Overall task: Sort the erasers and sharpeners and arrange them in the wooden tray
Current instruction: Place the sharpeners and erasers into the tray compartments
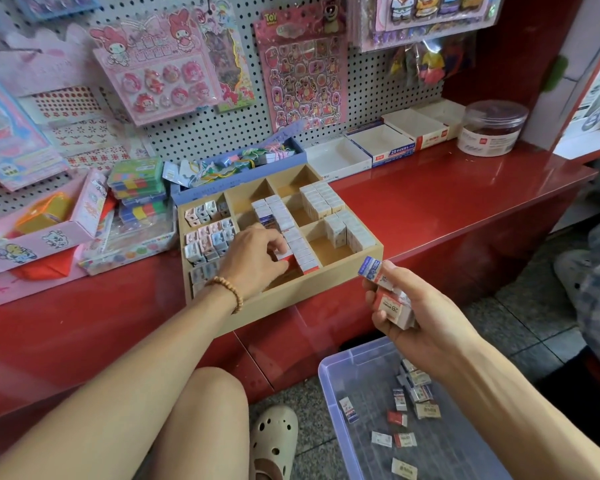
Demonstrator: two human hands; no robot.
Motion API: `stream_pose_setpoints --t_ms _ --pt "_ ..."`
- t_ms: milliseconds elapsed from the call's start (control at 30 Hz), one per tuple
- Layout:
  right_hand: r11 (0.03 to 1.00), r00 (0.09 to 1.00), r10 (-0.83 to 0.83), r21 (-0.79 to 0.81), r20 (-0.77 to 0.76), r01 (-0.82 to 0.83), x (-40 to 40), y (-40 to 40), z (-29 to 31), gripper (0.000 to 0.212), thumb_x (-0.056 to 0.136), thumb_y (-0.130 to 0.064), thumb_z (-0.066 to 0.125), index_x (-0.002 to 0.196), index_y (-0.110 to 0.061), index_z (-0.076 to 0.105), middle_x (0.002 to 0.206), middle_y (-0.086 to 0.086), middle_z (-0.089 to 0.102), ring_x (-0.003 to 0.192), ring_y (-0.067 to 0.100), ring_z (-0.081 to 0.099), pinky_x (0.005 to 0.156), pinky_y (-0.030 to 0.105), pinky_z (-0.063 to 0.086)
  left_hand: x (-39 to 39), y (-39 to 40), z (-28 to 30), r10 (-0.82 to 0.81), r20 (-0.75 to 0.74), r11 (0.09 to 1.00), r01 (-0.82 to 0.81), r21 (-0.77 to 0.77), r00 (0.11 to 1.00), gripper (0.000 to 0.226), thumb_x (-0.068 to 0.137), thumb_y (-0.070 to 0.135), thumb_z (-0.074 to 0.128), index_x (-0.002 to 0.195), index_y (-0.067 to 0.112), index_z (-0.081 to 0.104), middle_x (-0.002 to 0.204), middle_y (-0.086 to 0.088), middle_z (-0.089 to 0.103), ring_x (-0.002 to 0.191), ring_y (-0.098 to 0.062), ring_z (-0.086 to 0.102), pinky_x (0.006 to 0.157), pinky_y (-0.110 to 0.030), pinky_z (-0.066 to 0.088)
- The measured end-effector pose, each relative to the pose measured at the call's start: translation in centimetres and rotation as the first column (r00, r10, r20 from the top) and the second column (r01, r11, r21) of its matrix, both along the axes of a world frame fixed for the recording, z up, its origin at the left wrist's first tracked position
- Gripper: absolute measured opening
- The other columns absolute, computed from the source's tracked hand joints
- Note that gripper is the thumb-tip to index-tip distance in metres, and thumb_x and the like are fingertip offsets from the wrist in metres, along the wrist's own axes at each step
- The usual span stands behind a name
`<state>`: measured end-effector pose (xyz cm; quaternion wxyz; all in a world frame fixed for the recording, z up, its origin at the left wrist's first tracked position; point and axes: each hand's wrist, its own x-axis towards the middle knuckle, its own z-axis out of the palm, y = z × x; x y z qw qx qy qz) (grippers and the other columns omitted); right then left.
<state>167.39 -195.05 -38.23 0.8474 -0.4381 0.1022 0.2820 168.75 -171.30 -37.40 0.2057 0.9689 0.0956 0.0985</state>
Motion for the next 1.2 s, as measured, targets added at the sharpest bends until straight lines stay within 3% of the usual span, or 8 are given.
stream_pose_setpoints --t_ms 100,200,333,433,600,767,1000,1200 --pt "1.000 1.000 0.000 0.006 0.000 0.000 -0.1 0.1 0.1 0.036 0.075 -0.027 0.071 0.105 -0.007 0.069 0.083 0.008 0.070 0.065 0.012 0.063 0.047 0.019 0.047 -0.3 0.2 0.9 0.004 0.025 0.999 -0.005 0.054 1.000 0.015 0.077 0.030 0.079 0.087 0.021 0.071 0.096 0.003 0.057 0.084 -0.016 0.060 0.081 -0.029 0.048" --pt "1.000 1.000 0.018 -0.014 0.021 -0.018 -0.3 0.1 0.2 0.038 0.075 -0.028 0.071 0.108 -0.008 0.069 0.091 0.009 0.071 0.066 0.012 0.064 0.049 0.019 0.047 -0.7 -0.8 2.0 -0.045 0.191 0.994 0.026 0.103 0.981 0.014 0.085 0.034 0.068 0.090 0.022 0.073 0.088 0.007 0.057 0.079 -0.016 0.059 0.077 -0.034 0.052" --pt "0.999 0.997 0.039 -0.034 0.059 -0.037 -0.3 0.0 0.6 0.032 0.078 -0.028 0.070 0.105 -0.011 0.071 0.094 0.008 0.071 0.068 0.013 0.064 0.050 0.020 0.047 -1.7 -5.0 3.6 -0.277 0.035 0.910 0.274 -0.312 0.960 0.015 0.091 0.030 0.066 0.103 0.025 0.073 0.088 0.011 0.068 0.072 -0.005 0.065 0.068 -0.023 0.054" --pt "0.998 0.994 0.041 -0.040 0.097 -0.038 -0.1 -0.4 0.9 0.017 0.083 -0.026 0.069 0.093 -0.014 0.075 0.089 0.006 0.071 0.070 0.014 0.064 0.049 0.020 0.047 -1.6 -7.1 3.6 -0.378 0.005 0.862 0.354 -0.363 0.926 0.017 0.087 0.021 0.073 0.104 0.021 0.073 0.088 0.004 0.069 0.068 -0.007 0.066 0.060 -0.011 0.047" --pt "0.998 0.987 0.055 -0.052 0.149 -0.048 0.1 -0.9 1.1 0.016 0.083 -0.026 0.067 0.091 -0.013 0.072 0.080 0.004 0.069 0.067 0.013 0.063 0.049 0.020 0.046 -1.4 -7.9 3.6 -0.360 0.014 0.736 0.293 -0.611 0.933 0.019 0.081 0.009 0.078 0.094 0.014 0.065 0.080 -0.004 0.066 0.058 -0.010 0.060 0.054 -0.029 0.051" --pt "0.999 0.993 0.050 -0.006 0.111 -0.050 0.4 -0.6 1.1 0.043 0.082 -0.034 0.069 0.116 -0.008 0.066 0.087 0.007 0.067 0.065 0.011 0.061 0.048 0.019 0.045 -1.1 -7.4 5.1 -0.297 0.021 0.666 0.223 -0.712 0.955 0.020 0.084 -0.006 0.069 0.093 0.009 0.060 0.076 -0.006 0.062 0.065 -0.019 0.067 0.055 -0.026 0.054" --pt "0.996 0.997 -0.042 0.081 -0.061 0.047 1.3 -1.0 0.7 0.036 0.090 -0.005 0.043 0.119 0.001 0.063 0.088 0.017 0.063 0.063 0.017 0.060 0.046 0.021 0.046 1.6 -0.2 7.2 -0.029 0.029 0.916 0.038 -0.400 0.999 0.023 0.087 -0.002 0.067 0.087 0.021 0.061 0.087 0.000 0.058 0.067 -0.014 0.070 0.057 -0.025 0.054" --pt "0.998 0.999 -0.035 0.049 -0.018 0.035 1.9 -0.7 0.1 0.023 0.097 -0.002 0.045 0.102 0.003 0.067 0.097 0.017 0.069 0.062 0.013 0.060 0.044 0.020 0.045 4.4 3.5 6.5 0.058 -0.043 0.965 -0.067 -0.252 0.997 0.021 0.085 -0.004 0.067 0.092 0.015 0.061 0.083 -0.007 0.059 0.064 -0.016 0.063 0.061 -0.028 0.055"
